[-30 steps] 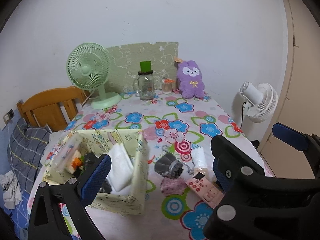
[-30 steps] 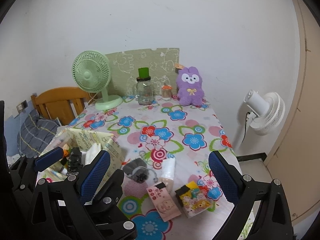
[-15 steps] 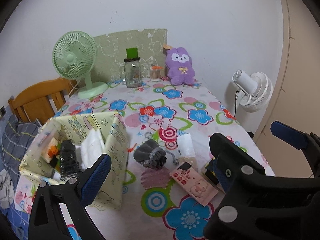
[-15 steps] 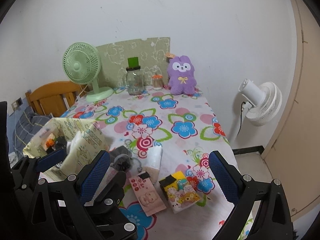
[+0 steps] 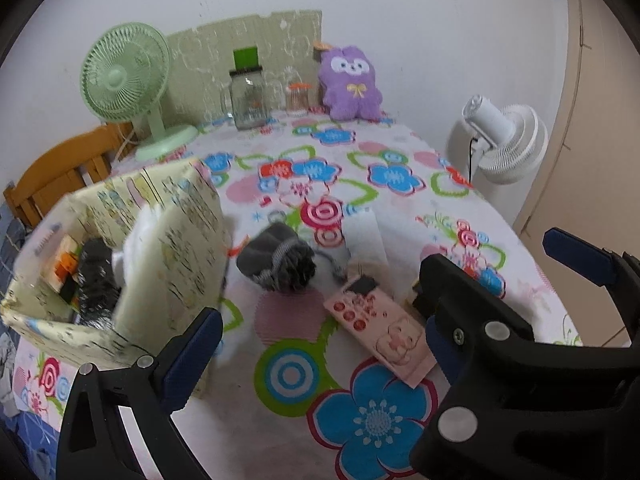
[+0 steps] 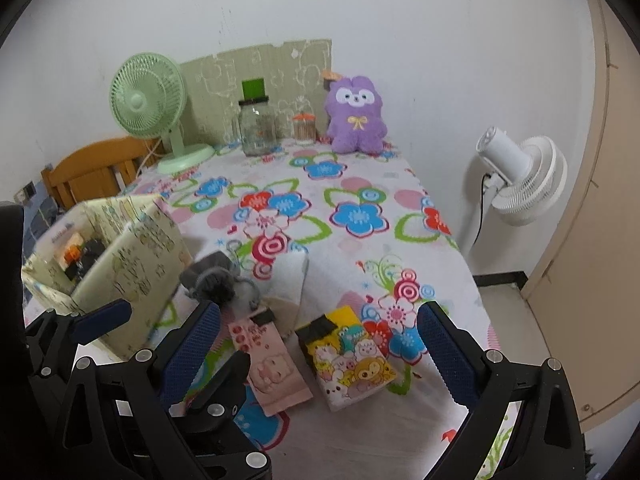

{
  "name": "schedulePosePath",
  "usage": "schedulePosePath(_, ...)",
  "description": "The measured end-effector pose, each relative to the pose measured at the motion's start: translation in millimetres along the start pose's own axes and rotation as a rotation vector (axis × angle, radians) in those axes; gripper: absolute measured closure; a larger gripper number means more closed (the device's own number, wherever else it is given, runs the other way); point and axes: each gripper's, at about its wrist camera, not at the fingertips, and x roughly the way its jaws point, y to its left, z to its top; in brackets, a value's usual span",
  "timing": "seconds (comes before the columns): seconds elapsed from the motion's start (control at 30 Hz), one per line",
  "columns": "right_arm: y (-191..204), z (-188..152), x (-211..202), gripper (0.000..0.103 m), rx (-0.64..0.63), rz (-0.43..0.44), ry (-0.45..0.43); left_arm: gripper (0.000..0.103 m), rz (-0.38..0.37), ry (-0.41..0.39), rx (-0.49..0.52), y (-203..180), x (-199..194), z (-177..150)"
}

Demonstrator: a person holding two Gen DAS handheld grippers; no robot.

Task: Organize soft objects
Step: 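Lower the left gripper to the pink wet-wipes pack while the right approaches the yellow cartoon bag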

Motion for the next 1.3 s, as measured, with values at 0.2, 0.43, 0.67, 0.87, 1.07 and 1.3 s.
schedulePosePath(0.2, -7.1, -7.7, 20.3, 0.003, 0.009, -0.005, 0.049, 0.001, -0.010, 0.027, 0.014, -6.1, 13.2, -5.0)
schedulePosePath(0.43, -14.3, -12.8, 37.0, 0.006, 0.020, -0.002, 0.089, 0.001, -0.014, 0.071, 0.006, -8.8, 28.5, -7.7)
schedulePosePath(0.67, -18.9, -19.1, 54.3, 0.013, 0.020, 0.009, 0.147, 0.002, -0.016, 0.106, 0.014, -13.1, 40.9, -13.1)
schedulePosePath(0.87, -20.8, -22.4, 66.3, 0.021, 0.035, 0.043, 0.188, 0.002, -0.019, 0.114, 0.019, -15.1, 46.0, -13.7)
schedulePosePath(1.07, -22.5, -22.6, 74.0, 0.039, 0.051, 0.065, 0.216, 0.002, -0.018, 0.127, 0.020, -18.2, 49.5, -11.2)
schedulePosePath(1.3, -30.2, -21.8, 69.8, 0.049, 0.058, 0.064, 0.214, 0.002, -0.017, 0.126, 0.038, -26.5, 49.5, -7.6)
